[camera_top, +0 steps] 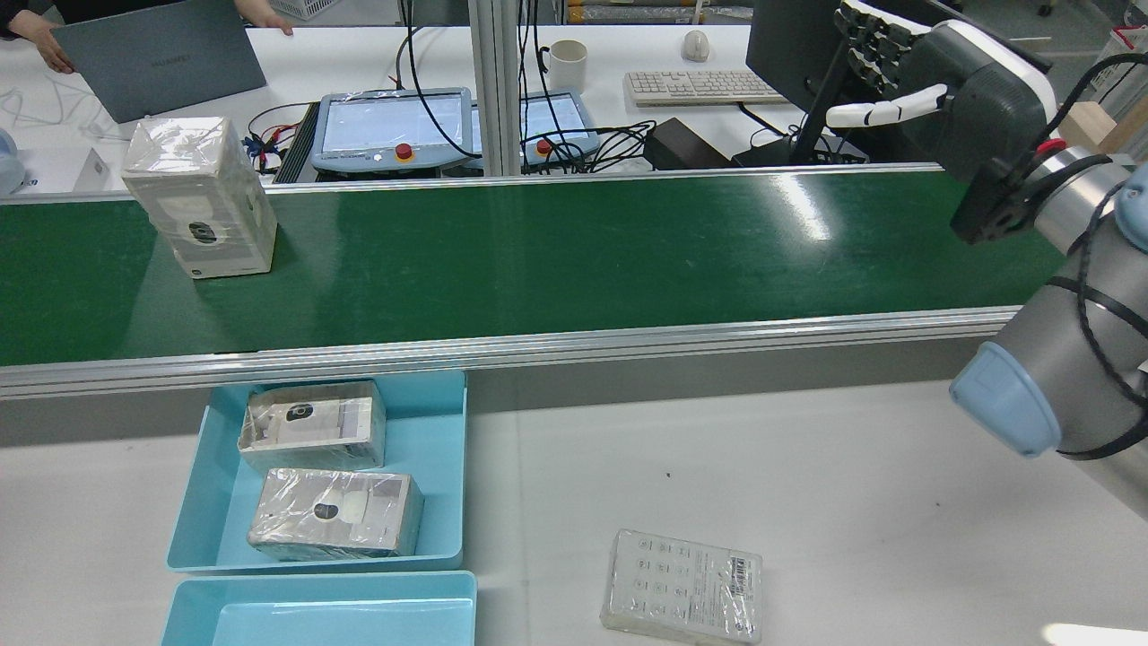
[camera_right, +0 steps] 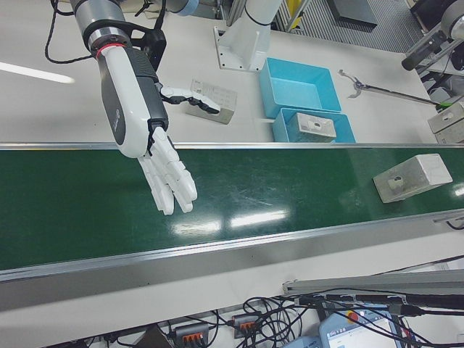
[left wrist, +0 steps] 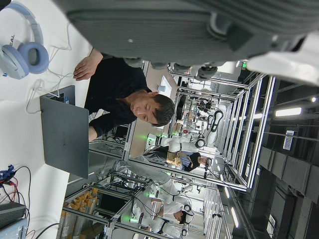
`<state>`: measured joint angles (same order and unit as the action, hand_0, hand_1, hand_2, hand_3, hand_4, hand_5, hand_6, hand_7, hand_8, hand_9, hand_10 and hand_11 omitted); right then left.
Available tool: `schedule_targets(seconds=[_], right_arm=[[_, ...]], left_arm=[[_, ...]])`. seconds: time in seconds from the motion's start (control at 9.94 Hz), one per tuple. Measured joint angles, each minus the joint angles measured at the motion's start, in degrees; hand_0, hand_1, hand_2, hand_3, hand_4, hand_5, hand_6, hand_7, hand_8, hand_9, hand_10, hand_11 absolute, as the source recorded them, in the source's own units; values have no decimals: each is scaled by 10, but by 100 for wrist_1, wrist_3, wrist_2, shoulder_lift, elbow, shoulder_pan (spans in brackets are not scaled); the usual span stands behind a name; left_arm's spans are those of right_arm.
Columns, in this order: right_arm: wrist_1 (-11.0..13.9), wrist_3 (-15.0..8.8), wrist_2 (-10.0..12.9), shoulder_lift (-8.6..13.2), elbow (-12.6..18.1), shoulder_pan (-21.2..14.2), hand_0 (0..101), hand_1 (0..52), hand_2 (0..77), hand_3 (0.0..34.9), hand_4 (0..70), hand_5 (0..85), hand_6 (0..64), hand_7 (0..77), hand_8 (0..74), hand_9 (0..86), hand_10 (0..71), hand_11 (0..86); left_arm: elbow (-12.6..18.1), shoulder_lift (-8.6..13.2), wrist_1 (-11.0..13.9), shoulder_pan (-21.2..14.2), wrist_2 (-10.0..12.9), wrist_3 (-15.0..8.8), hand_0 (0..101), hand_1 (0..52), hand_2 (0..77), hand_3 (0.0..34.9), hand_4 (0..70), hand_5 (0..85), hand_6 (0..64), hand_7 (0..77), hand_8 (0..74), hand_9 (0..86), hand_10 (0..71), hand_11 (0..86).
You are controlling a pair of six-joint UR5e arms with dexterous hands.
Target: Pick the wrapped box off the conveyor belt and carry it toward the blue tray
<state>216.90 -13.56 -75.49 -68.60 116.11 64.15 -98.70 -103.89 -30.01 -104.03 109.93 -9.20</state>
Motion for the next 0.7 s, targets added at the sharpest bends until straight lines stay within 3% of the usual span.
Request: schedule_targets(seconds=[0.3,0.7], right_arm=[[24,-10,-7,16,74,70,497,191,185,0,87,5,0,0,16,16,11,44],[29,-209,-41,210,137,67,496,191,185,0,98,5,0,0,16,16,11,33]], left_arm=[[0,0,0,0,0,0,0,0,11,0,0,11,0,0,0,0,0,0],[0,0,0,0,0,0,0,0,11,0,0,11,0,0,0,0,5,0]])
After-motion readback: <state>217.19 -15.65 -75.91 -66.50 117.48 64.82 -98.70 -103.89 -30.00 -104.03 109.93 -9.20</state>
